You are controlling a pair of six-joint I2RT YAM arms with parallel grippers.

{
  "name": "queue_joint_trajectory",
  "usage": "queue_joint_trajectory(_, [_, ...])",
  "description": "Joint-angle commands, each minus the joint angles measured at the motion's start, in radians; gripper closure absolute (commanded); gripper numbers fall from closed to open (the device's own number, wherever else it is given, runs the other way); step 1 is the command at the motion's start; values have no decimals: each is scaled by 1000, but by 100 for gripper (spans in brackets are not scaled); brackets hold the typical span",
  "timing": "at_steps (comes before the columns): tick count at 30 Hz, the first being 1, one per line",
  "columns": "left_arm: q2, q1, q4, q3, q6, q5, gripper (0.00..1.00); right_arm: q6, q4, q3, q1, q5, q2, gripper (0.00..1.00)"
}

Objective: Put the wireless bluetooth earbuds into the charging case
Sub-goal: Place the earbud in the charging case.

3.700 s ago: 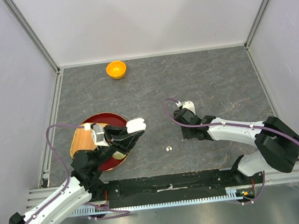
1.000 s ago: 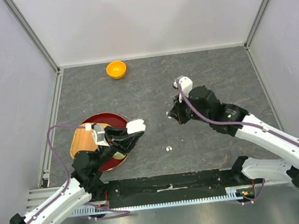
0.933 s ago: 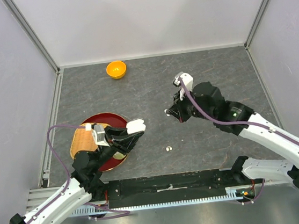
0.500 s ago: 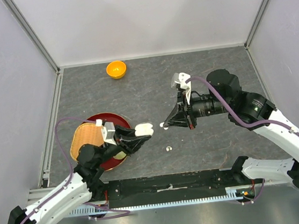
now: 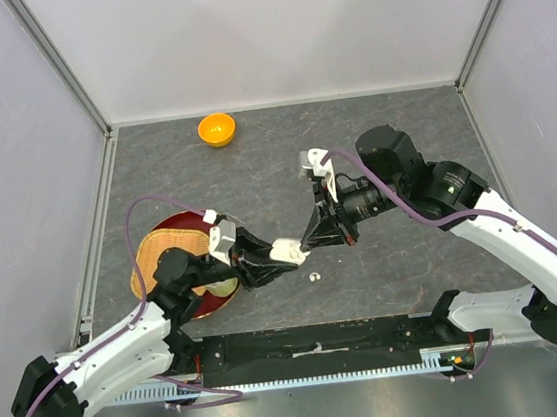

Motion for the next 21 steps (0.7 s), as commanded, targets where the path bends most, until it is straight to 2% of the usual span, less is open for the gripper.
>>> queue_joint_trajectory(1, [20, -2, 84, 50, -24, 79, 98, -23, 24, -2, 9, -44, -15, 94])
queue_joint_trajectory(21, [97, -28, 125, 85, -63, 108, 98, 20, 169, -90, 28, -14, 37, 94])
